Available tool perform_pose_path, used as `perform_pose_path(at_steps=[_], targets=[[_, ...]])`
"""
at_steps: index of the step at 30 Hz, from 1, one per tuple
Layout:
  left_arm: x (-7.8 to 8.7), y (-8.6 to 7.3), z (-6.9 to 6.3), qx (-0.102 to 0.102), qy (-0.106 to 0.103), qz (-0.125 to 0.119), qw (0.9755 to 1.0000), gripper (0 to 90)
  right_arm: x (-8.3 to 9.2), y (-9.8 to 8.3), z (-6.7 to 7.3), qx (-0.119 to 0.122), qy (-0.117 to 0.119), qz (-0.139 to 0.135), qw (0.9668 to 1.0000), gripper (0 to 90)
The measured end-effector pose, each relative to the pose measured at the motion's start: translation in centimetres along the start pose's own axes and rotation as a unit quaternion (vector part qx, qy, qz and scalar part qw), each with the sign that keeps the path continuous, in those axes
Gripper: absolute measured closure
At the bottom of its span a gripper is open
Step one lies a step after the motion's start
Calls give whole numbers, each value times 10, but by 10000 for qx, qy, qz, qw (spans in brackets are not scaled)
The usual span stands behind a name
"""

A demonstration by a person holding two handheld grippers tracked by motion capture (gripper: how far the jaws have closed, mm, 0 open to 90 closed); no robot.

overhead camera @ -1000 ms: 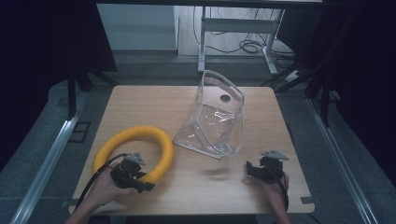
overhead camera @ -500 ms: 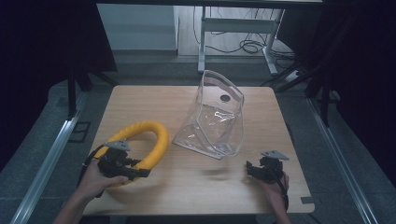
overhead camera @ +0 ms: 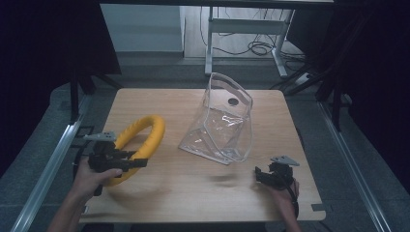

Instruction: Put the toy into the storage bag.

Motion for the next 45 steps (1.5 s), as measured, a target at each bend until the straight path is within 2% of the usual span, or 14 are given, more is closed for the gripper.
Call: perform_pose_path(at_steps=[8,11,16,20,24,27,36,39,45], targets=[[14,7,2,134,-286,-383,9988,511,0,0,0,-5,-7,-4,10000,182],[18,10,4,245,-445,-568,9971,511,0,0,0,-10,-10,-2,10000,182],[23,13,4,449,-810,-768,9927,511,0,0,0,-11,-13,-3,10000,183],[23,16,1,430,-823,-871,9919,511,0,0,0,-18,-16,-3,10000,184],[23,18,1,498,-918,-1019,9893,511,0,0,0,-10,-20,-6,10000,184],[22,20,-2,548,-966,-1154,9871,511,0,0,0,-15,-21,-6,10000,184],[21,29,-14,580,-1266,-1564,9778,510,0,0,-1,-14,-33,-8,10000,185],[20,31,-17,625,-1348,-1612,9757,509,0,0,-1,-12,-33,-9,10000,184],[15,34,-20,667,-1376,-1707,9734,509,0,0,-1,-16,-31,-6,10000,185]])
Point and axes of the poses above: each handheld gripper's, and its own axes: x roughly backward along the jaws, y roughly out of its top, z roughly to its left, the point moved 2 cm from there along -x, roughly forward along the jaws, and after that the axes turned 15 degrees about x, right-handed, at the moved point
